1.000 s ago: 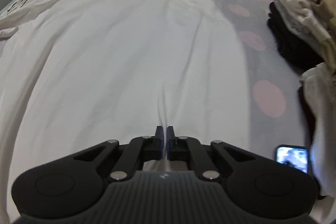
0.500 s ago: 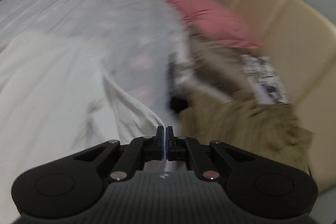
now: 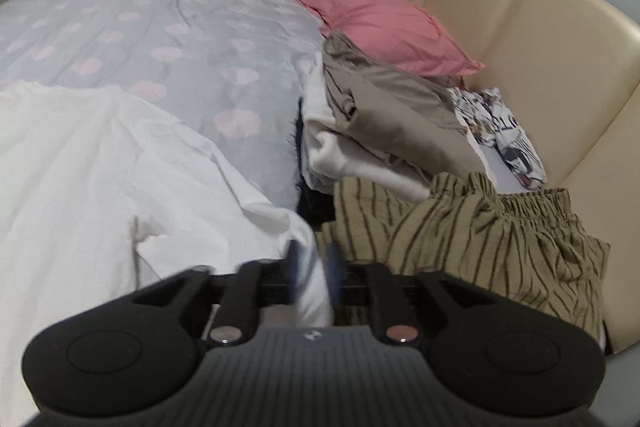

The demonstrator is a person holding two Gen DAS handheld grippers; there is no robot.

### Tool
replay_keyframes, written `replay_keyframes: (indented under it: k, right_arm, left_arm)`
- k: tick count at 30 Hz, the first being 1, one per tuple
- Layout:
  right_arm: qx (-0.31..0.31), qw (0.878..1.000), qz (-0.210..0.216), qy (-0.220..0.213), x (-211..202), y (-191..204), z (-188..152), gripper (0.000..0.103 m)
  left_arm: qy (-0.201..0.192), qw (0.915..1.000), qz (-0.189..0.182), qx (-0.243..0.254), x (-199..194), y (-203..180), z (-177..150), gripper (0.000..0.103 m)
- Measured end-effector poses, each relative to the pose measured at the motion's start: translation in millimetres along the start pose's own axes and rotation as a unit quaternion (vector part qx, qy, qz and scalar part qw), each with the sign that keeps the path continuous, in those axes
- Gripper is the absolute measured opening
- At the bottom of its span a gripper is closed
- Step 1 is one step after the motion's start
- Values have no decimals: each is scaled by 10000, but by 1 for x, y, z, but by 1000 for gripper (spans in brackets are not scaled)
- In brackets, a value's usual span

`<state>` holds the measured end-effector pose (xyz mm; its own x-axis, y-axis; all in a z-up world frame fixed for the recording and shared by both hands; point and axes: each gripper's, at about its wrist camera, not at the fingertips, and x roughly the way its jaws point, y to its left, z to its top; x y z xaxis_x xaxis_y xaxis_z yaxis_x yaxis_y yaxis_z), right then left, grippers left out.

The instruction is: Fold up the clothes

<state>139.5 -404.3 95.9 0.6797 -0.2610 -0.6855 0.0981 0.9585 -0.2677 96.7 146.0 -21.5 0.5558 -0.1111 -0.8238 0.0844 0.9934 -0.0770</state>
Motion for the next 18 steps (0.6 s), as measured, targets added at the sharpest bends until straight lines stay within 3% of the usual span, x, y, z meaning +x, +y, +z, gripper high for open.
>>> replay_keyframes:
  k: [5,9,13,18]
  right_arm:
    - [-324,9980,238,-480,-28,10,-7,40]
    - [-438,9931,747,-790,-54,18,-26,43]
    - [-633,9841,1521,-664,-65,29,-55,44]
    - [-869,9706,2243,15,-60,39,-86,44]
  left_arm:
    - [123,9989,-287,348,-16,-6,-17,48]
    - [326,9946,-720,670,-33,-12,-42,48]
    - [647,9865,-1050,1077,-49,-19,-72,48]
    - [931,9788,-1305,1275,-60,-24,-106,51]
